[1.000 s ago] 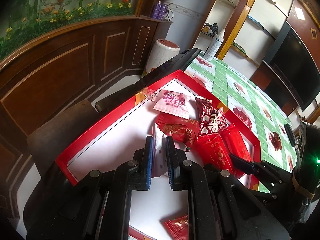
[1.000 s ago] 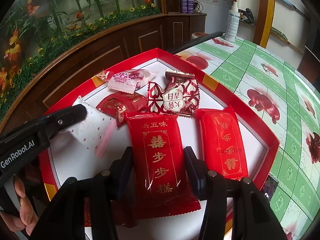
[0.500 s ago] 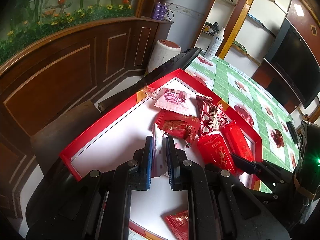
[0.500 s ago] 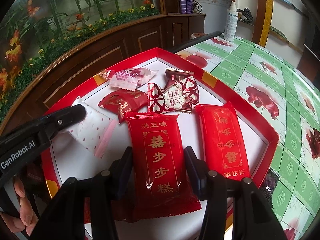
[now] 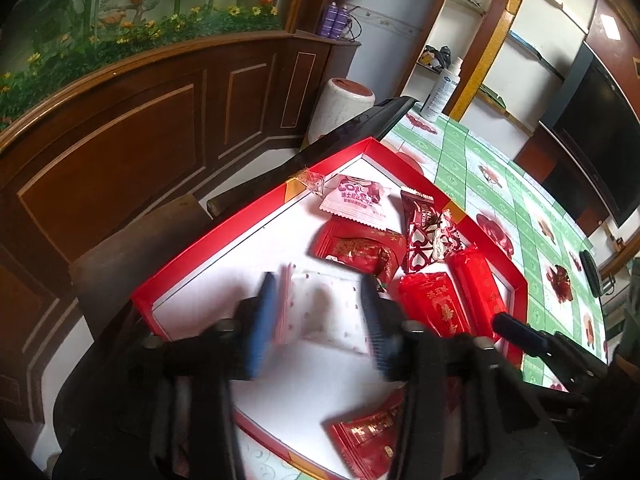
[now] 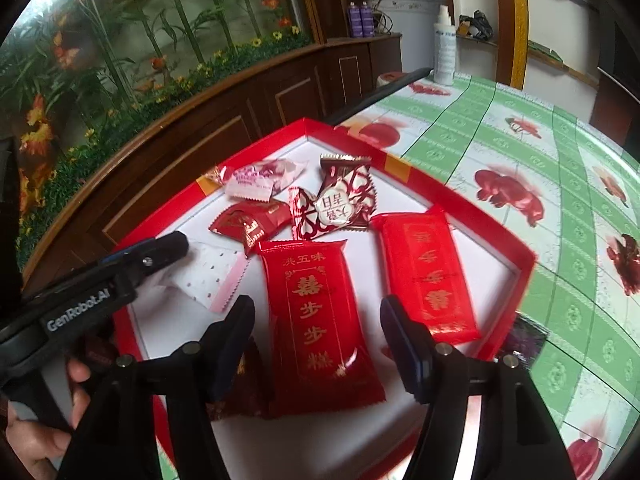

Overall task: Organize snacks
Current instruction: 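Move both grippers back toward the remaining snacks on the table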

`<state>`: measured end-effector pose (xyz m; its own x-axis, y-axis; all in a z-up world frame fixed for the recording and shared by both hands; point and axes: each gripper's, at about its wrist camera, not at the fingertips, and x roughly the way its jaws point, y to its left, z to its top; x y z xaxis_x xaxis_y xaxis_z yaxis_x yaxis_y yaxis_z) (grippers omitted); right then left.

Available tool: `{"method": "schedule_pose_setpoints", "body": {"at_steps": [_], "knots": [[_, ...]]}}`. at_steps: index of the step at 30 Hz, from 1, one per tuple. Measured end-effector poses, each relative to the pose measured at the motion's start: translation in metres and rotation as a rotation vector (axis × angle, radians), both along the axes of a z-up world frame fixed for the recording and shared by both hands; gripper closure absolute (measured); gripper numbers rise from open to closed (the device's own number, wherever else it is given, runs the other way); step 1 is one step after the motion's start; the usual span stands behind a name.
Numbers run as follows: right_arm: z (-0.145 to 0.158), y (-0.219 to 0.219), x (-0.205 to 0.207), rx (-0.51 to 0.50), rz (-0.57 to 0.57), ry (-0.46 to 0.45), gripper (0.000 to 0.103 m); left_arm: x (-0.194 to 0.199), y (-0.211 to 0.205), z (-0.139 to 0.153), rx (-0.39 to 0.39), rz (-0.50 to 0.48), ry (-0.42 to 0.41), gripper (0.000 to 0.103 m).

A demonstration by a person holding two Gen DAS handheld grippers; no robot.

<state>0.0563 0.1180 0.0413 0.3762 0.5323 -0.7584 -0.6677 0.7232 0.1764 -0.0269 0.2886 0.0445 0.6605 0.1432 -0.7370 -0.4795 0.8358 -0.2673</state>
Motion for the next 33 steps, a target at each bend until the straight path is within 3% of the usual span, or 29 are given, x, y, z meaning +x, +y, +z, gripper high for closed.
{"method": "schedule_pose_setpoints", "body": {"at_steps": [6, 12, 14, 18, 24, 33], "knots": [[0.019, -0.039, -0.006, 0.060, -0.026, -0.021, 0.022, -0.007, -0.011, 0.010, 0.016, -0.001, -0.001, 0.047], [0.037, -0.102, 0.003, 0.133, -0.144, -0.025, 0.019, -0.006, -0.034, 0.018, 0.017, -0.052, 0.007, 0.047], [0.041, -0.124, 0.009, 0.143, -0.193, -0.033, 0.012, -0.005, -0.045, 0.021, 0.023, -0.082, 0.011, 0.047], [0.045, -0.175, 0.023, 0.165, -0.319, -0.036, 0.012, 0.003, -0.076, 0.023, 0.034, -0.169, 0.028, 0.047], [0.026, -0.235, 0.047, 0.204, -0.501, 0.030, 0.012, 0.023, -0.132, 0.020, 0.050, -0.326, 0.078, 0.047], [0.002, -0.269, 0.060, 0.241, -0.568, 0.086, 0.011, 0.075, -0.205, 0.009, -0.015, -0.562, 0.178, 0.047]]}}
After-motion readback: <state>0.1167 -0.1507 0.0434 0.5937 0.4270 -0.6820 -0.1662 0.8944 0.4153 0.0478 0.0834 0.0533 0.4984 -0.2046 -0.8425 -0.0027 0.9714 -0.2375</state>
